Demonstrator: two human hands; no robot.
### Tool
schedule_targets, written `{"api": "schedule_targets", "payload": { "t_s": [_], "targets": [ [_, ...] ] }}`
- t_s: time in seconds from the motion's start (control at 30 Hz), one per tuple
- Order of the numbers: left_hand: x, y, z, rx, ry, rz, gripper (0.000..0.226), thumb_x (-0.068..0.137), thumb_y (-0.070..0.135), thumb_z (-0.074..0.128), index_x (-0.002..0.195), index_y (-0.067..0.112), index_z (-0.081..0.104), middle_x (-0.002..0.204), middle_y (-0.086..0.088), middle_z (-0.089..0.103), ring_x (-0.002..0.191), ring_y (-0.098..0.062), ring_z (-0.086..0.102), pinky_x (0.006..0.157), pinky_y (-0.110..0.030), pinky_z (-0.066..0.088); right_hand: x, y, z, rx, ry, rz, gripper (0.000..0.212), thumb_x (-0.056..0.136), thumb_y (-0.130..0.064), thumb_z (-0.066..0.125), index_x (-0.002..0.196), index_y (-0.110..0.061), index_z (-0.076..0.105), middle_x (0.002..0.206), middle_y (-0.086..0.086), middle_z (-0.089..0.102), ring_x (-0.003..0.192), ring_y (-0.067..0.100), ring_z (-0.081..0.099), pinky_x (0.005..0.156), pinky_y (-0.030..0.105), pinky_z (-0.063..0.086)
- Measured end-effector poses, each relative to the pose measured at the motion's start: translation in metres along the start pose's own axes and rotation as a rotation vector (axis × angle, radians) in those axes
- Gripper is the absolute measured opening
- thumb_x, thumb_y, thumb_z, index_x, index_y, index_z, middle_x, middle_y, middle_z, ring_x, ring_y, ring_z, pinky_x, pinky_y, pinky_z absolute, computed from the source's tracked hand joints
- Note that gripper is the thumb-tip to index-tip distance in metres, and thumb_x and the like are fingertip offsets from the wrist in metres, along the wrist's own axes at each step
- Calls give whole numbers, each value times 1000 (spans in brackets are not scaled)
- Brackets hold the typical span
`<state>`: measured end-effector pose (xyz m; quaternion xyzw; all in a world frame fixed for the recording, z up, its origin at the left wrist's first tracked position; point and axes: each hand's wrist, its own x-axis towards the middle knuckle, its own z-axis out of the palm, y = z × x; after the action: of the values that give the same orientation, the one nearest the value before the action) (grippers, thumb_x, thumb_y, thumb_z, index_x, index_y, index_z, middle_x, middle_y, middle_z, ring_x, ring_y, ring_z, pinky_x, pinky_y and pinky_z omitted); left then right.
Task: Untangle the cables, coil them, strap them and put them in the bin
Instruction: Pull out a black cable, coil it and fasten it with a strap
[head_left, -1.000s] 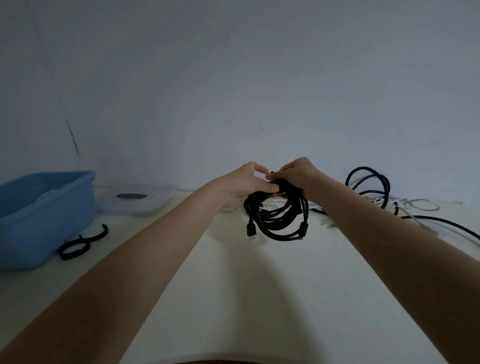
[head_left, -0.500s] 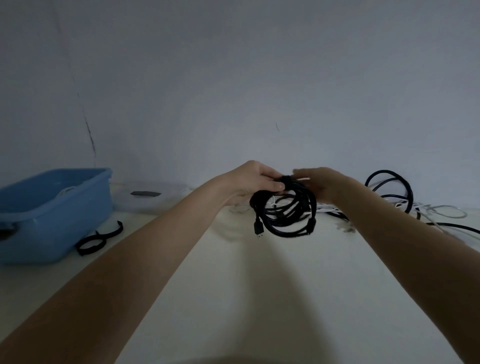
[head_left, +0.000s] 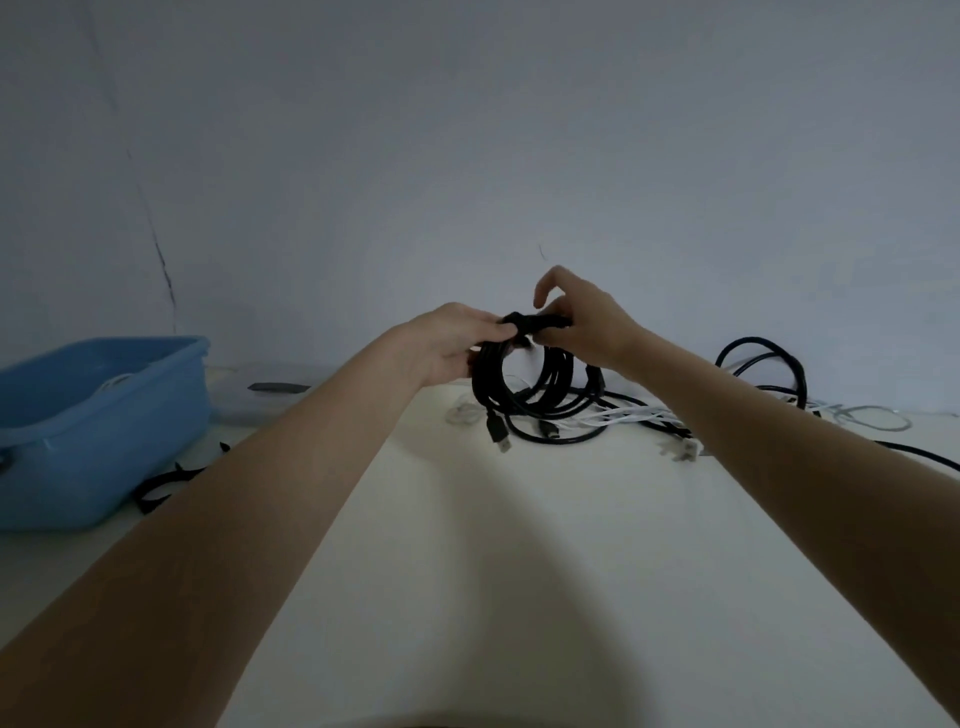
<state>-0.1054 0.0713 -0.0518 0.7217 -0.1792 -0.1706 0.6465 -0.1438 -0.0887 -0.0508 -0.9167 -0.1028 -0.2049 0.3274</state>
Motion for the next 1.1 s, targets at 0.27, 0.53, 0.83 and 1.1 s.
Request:
{"api": "schedule_targets", "payload": {
  "t_s": [0.27,0.53,0.83,1.1],
  "targets": [
    [-4,3,-9,-156,-2,-20,14,94,-2,49,86,-1,60,65,-5,67,50,-6,60,49,-16,49,-9,6,5,-144,-25,-225,53,75,-5,72,123,-15,52,118,4,44,102,15,49,81,11,37],
    [-7,-2,-10,-47,-48,-27,11,94,2,51,92,1,62,77,-7,65,56,-6,60,55,-16,50,-1,-22,9,274,43,-21,7,83,-8,67,77,-12,68,86,1,64,85,14,60,86,28,45],
    [-14,-2,-18,67,-68,-6,19,97,4,46,104,-4,62,85,-10,64,62,-6,57,56,-11,49,11,-27,27,404,84,222,22,85,-4,61,64,-11,59,64,5,56,61,14,53,58,21,44],
    [-51,-8,-66,62,-35,-2,15,94,8,52,95,-1,64,78,-5,68,61,-3,65,57,-13,48,30,-64,73,336,7,75,30,78,9,51,61,-16,55,64,0,56,57,13,55,61,24,50]
  ]
}}
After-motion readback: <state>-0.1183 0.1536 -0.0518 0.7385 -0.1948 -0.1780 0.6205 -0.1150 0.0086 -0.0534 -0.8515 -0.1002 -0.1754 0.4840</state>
